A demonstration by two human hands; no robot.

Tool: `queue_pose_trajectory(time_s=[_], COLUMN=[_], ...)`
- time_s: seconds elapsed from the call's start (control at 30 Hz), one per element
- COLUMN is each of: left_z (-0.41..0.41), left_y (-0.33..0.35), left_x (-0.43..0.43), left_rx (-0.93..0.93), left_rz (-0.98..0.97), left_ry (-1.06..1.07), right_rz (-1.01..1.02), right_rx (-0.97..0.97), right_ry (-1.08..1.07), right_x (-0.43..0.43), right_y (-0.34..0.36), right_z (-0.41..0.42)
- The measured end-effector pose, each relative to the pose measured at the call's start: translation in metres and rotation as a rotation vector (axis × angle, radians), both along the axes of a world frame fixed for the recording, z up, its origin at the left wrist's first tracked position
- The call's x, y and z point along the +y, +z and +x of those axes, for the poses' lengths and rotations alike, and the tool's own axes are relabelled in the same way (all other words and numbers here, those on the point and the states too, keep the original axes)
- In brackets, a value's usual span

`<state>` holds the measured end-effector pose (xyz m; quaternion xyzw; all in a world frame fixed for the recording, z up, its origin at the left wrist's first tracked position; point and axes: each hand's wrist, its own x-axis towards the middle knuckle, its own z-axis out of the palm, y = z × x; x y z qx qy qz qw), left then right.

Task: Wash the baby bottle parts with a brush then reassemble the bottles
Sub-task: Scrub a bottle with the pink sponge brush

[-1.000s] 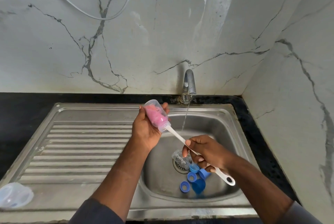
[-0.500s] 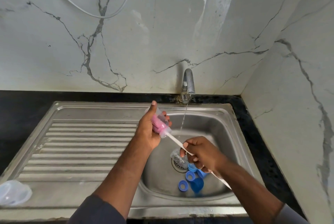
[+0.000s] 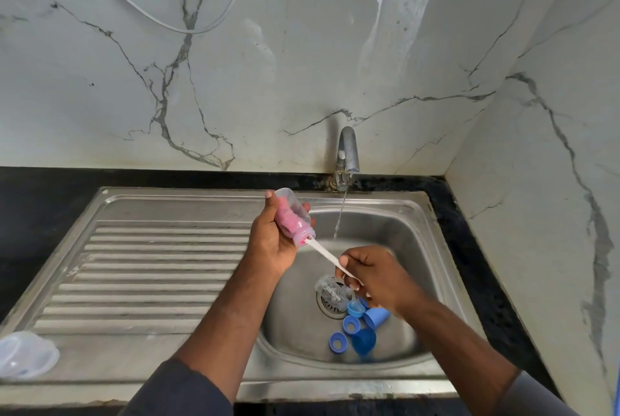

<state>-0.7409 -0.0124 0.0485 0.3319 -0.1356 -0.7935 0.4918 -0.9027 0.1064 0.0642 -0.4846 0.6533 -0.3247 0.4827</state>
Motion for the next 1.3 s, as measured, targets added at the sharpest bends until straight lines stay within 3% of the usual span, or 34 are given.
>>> queue_pose_trajectory(time_s=[0.07,0.17,0.23,0.33,0.37,0.4,0.5,0.57,0.83,0.9,1.0,1.1,1.2,1.3], left_z=[0.000,-0.003,-0.006,-0.013,-0.016,-0.019,-0.025,-0.025,-0.024,-0.028,-0.033,-0.037,-0.042,-0.046], left_y=[0.001,0.005,0.008,0.014,0.017,0.020,0.027,0.027,0.010,0.009,0.010,0.009,0.011,0.012], left_x=[0.000,0.001,0.002,0.004,0.005,0.007,0.012,0.015,0.010,0.008,0.006,0.010,0.013,0.013], left_rx=[0.052,0.082,0.083,0.006,-0.028,-0.049,0.048,0.122,0.061,0.115,0.127,0.044,-0.062,-0.045], left_rz=[-0.012,-0.017,0.011,-0.021,-0.044,-0.050,-0.023,-0.034,-0.050,-0.012,0.041,-0.006,-0.082,-0.110], left_ry=[-0.044,-0.091,-0.076,-0.061,-0.057,-0.047,-0.056,-0.086,-0.128,-0.115,-0.093,-0.063,-0.057,-0.042], right_rz=[0.120,0.117,0.018,-0.181,-0.212,-0.210,0.044,0.149,-0.057,-0.014,0.164,0.217,0.148,-0.063], right_rx=[-0.263,-0.292,-0.105,0.398,0.472,0.405,-0.348,-0.578,-0.213,-0.319,-0.643,-0.722,-0.569,-0.325], right_ry=[0.021,0.030,-0.021,-0.023,-0.033,-0.039,0.003,0.052,-0.021,0.008,-0.004,0.018,-0.005,-0.103], right_x=[0.005,0.007,0.003,-0.003,-0.003,-0.003,0.002,0.003,-0.004,-0.003,0.004,0.005,0.004,-0.001], right_y=[0.005,0.006,0.004,-0.001,-0.003,-0.003,0.000,0.004,-0.001,-0.003,-0.004,-0.004,-0.007,-0.014], right_z=[-0.006,-0.010,-0.009,-0.008,-0.007,-0.006,-0.005,-0.008,-0.014,-0.013,-0.016,-0.019,-0.010,-0.006])
